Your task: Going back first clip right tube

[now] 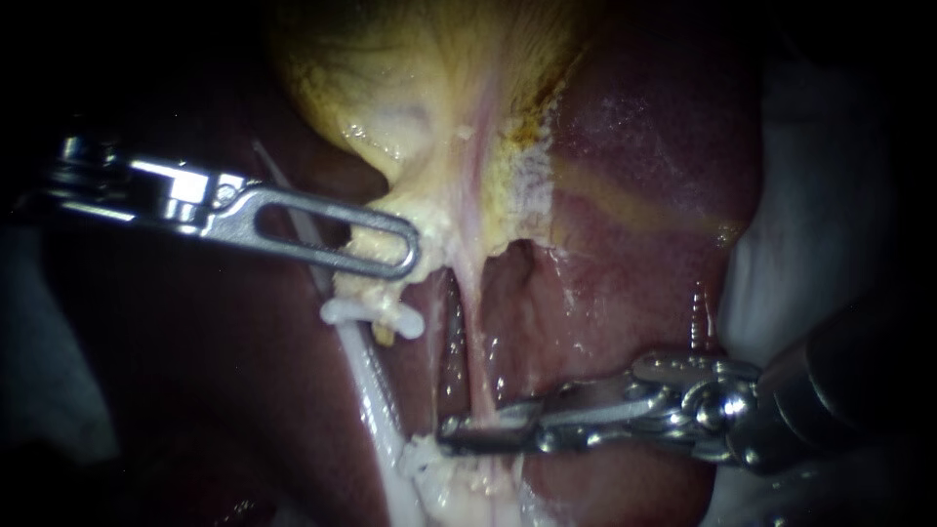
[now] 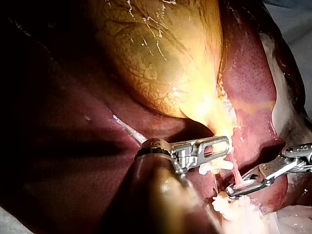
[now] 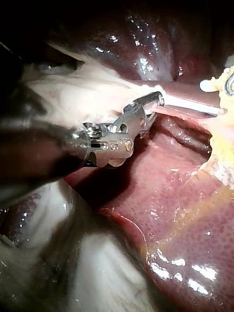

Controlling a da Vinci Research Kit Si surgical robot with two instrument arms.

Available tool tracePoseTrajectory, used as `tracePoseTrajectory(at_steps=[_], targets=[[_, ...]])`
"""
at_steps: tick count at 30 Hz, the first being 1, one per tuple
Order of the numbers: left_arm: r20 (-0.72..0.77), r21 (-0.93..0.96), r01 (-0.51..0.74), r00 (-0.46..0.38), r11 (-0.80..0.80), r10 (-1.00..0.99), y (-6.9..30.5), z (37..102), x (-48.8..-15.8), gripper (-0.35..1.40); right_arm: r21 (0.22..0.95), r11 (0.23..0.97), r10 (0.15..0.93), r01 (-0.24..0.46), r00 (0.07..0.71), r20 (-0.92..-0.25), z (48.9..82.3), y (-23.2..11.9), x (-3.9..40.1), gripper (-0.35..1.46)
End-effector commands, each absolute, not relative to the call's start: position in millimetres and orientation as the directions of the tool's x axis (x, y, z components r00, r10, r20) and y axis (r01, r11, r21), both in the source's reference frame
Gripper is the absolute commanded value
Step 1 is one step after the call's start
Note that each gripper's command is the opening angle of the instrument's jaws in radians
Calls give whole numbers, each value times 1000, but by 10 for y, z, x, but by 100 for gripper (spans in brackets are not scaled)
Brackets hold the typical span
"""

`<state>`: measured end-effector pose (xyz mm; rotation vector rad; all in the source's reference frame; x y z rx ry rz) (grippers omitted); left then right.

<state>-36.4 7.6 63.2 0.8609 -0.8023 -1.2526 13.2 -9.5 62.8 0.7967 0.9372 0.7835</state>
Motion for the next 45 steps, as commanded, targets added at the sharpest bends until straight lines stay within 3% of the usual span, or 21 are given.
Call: tracePoseTrajectory(at_steps=[1, 5, 7, 9, 12, 16, 25, 34, 45], targets=[[43, 886, 453, 141, 103, -989, 75, 632, -363, -35, 849, 479, 845, -222, 377, -378, 627, -95, 132, -35], [43, 886, 453, 141, 103, -989, 75, 633, -363, -35, 849, 479, 846, -223, 374, -379, 627, -95, 132, -35], [43, 886, 453, 141, 103, -989, 75, 633, -363, -35, 845, 495, 838, -201, 367, -403, 626, -96, 134, 1], [43, 886, 453, 141, 103, -989, 75, 633, -363, -35, 811, 564, 796, -158, 367, -482, 625, -96, 137, 36], [43, 886, 453, 141, 103, -989, 75, 633, -363, -35, 744, 654, 730, -136, 373, -573, 626, -95, 141, 49], [44, 886, 453, 141, 103, -989, 75, 634, -363, -35, 667, 736, 653, -116, 382, -654, 627, -94, 139, 50], [44, 886, 453, 141, 104, -989, 75, 635, -363, -35, 568, 822, 537, -44, 396, -745, 622, -92, 112, 50], [45, 885, 453, 141, 105, -989, 74, 636, -363, -35, 516, 857, 474, -1, 396, -786, 599, -66, 75, 50], [45, 885, 453, 141, 105, -989, 74, 636, -362, -35, 455, 891, 419, -6, 398, -816, 566, -30, 55, 50]])
